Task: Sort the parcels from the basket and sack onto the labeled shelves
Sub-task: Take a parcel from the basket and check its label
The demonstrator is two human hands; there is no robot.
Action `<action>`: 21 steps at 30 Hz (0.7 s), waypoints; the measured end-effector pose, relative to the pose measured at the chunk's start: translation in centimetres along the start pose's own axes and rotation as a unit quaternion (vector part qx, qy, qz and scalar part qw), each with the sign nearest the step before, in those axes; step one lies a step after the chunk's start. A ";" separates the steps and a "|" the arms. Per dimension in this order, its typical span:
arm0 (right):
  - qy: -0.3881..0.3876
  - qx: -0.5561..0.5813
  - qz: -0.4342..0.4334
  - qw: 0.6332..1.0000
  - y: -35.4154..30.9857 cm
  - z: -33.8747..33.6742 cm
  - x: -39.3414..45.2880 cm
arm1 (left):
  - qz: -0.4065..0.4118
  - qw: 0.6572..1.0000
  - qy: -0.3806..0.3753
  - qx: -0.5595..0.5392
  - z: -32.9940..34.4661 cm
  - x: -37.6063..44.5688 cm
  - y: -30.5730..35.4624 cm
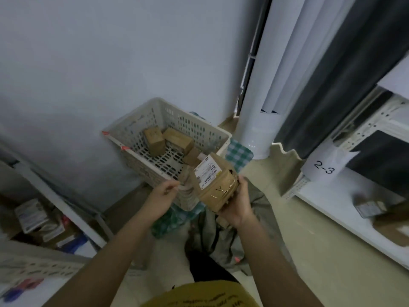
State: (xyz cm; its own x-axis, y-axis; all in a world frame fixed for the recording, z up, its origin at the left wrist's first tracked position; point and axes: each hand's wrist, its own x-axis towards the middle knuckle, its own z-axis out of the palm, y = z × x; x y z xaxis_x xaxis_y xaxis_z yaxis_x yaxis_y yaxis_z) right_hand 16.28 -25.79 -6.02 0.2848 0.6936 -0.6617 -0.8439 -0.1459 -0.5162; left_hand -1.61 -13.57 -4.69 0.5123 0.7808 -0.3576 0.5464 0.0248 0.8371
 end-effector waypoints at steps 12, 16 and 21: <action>0.185 0.128 -0.058 0.973 5.1 -16.4 -15.3 | 0.029 0.975 -0.196 0.103 12.9 -9.5 1.1; 0.213 0.172 -0.094 0.957 3.8 -20.2 -19.1 | 0.058 0.967 -0.222 0.112 17.4 -11.7 4.2; 0.228 0.182 -0.142 0.946 0.7 -26.7 -25.4 | 0.114 0.958 -0.236 0.121 26.3 -14.3 9.0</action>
State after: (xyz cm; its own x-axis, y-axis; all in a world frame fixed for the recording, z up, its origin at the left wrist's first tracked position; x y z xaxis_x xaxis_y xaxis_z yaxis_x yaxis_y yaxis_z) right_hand 20.62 -62.31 -4.11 0.6201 0.2808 -0.7326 -0.7809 0.3099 -0.5423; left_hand 13.39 -40.93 -2.92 0.8473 0.3784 -0.3727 0.4936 -0.3018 0.8157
